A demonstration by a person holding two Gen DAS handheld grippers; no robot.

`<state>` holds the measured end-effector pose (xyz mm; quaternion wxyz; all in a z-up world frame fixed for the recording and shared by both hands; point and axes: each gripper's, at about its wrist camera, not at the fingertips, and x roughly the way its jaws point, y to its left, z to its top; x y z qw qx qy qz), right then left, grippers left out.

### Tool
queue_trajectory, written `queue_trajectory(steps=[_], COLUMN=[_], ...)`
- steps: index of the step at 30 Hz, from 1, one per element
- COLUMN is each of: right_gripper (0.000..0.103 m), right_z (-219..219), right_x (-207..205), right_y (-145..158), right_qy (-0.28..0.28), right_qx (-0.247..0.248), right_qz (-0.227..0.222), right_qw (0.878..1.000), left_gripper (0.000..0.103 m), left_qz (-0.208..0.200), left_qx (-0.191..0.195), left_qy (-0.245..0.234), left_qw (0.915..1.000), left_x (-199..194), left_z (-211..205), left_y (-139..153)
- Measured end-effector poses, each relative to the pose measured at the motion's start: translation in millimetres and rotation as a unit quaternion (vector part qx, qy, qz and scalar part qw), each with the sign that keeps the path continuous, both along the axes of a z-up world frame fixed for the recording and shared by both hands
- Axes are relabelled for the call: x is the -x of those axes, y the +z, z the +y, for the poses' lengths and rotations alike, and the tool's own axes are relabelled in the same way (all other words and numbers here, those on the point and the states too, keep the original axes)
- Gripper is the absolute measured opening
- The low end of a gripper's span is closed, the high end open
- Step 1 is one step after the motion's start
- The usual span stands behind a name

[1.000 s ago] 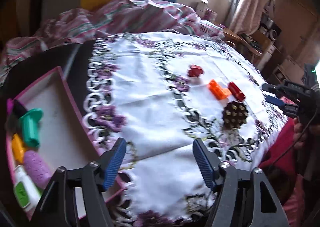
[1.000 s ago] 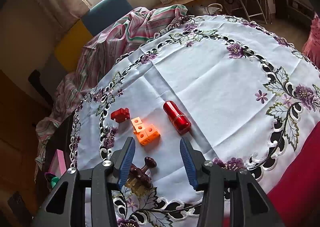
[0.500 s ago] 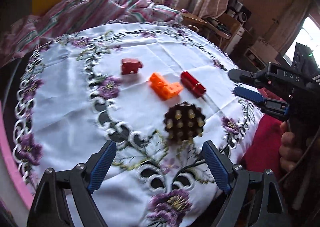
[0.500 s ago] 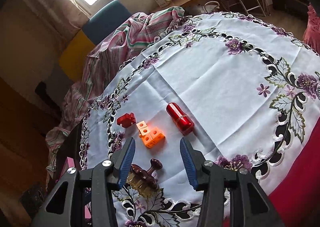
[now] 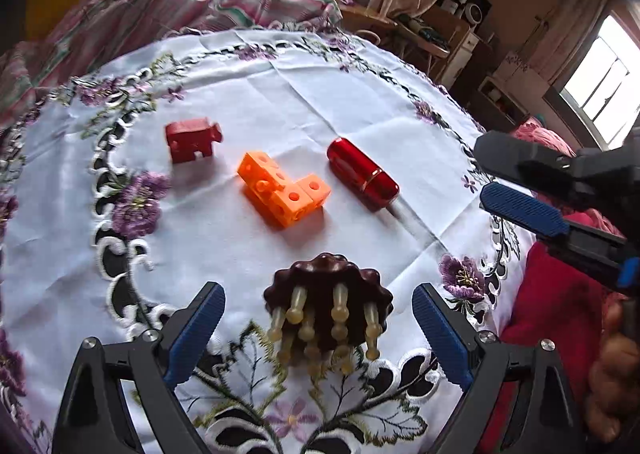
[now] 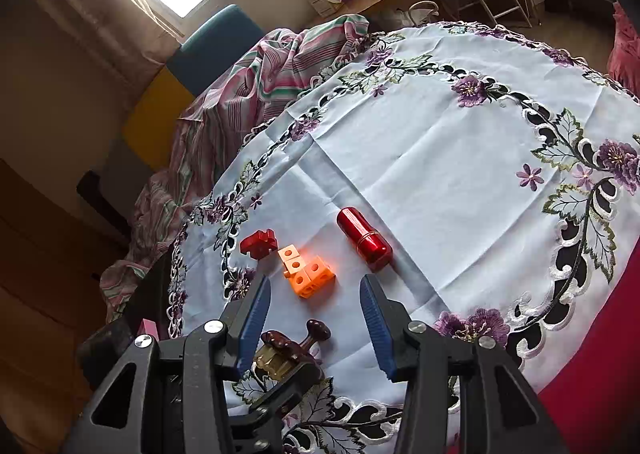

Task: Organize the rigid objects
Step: 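Close the left gripper on the brown spiky toy while right gripper grasps orange block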

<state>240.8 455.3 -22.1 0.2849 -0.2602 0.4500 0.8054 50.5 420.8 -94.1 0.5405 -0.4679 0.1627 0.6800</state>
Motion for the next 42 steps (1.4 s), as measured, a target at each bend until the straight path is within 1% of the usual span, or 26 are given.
queue_trajectory(steps=[2,3,4,7,11,15,20,22,24,27,30,32,34,35,37,40,41,42], right_gripper=[0.047,0.047,0.047,0.047,0.047,0.047,0.047,0.047,0.047,0.047,0.047,0.047,0.047,0.047,0.047,0.047,0.043,0.034], right_z=[0.3,0.2,0.4,0.4,0.8,0.6,-0.7,-2.3,-7.1,-16.4,-20.9,-20.2,-16.3,-14.8,-9.7,-3.9,-4.8,-7.7], right_x=[0.1,0.3,0.5,0.8,2.3,6.7,12.9,23.1,40.2,70.9,104.9,129.6,149.4,159.5,175.3,186.2,187.2,187.1], right_y=[-0.6,-0.8,-0.9,-1.4,-2.8,-5.2,-7.7,-9.5,-9.4,-9.3,-7.7,-9.4,-13.8,-18.1,-32.0,-60.3,-71.7,-76.3], right_qy=[0.0,0.0,0.001,-0.004,-0.002,0.004,0.009,0.032,0.065,0.118,0.152,0.176,0.183,0.187,0.195,0.205,0.212,0.218], right_qx=[0.002,0.002,0.002,0.002,0.007,0.012,0.016,0.016,0.004,-0.01,-0.044,-0.068,-0.098,-0.115,-0.13,-0.124,-0.122,-0.129], right_qz=[-0.001,-0.001,-0.001,-0.004,-0.011,-0.025,-0.051,-0.075,-0.11,-0.128,-0.155,-0.173,-0.2,-0.217,-0.248,-0.279,-0.295,-0.305], right_qw=[1.0,1.0,1.0,1.0,1.0,1.0,0.999,0.997,0.992,0.985,0.975,0.967,0.958,0.951,0.94,0.93,0.924,0.918], left_gripper=[0.067,0.067,0.067,0.067,0.067,0.067,0.067,0.067,0.067,0.067,0.067,0.067,0.067,0.067,0.067,0.067,0.067,0.067], left_qz=[-0.015,-0.019,-0.018,-0.013,-0.01,0.008,0.021,0.024,0.028,0.025,0.025,0.021,0.015,0.013,0.016,0.017,0.013,0.003], left_qx=[0.01,0.01,0.002,-0.003,0.001,0.011,0.013,0.012,0.008,0.002,-0.002,-0.004,-0.005,-0.005,-0.005,-0.005,-0.003,-0.001], left_qy=[-0.009,-0.01,-0.009,-0.01,0.006,0.031,0.058,0.064,0.066,0.066,0.062,0.064,0.066,0.067,0.068,0.069,0.069,0.068], left_qw=[0.9998,0.9997,0.9998,0.9999,0.9999,0.9994,0.998,0.9976,0.9974,0.9975,0.9977,0.9978,0.9977,0.9976,0.9976,0.9974,0.9975,0.9977], left_x=[0.7,-0.2,-0.9,-1.8,2.0,5.0,4.7,4.4,7.2,8.7,9.3,11.2,13.1,13.3,12.7,12.3,12.8,13.7], left_z=[4.1,3.5,0.0,-13.1,-40.5,-75.3,-116.1,-127.9,-137.5,-137.0,-134.4,-134.1,-135.1,-135.0,-134.8,-134.4,-134.4,-134.1], left_y=[-8.2,-10.3,-9.9,-9.1,-5.4,-3.7,-0.5,-1.3,-4.6,-5.6,-6.9,-7.7,-8.0,-8.2,-8.4,-9.0,-10.0,-12.2])
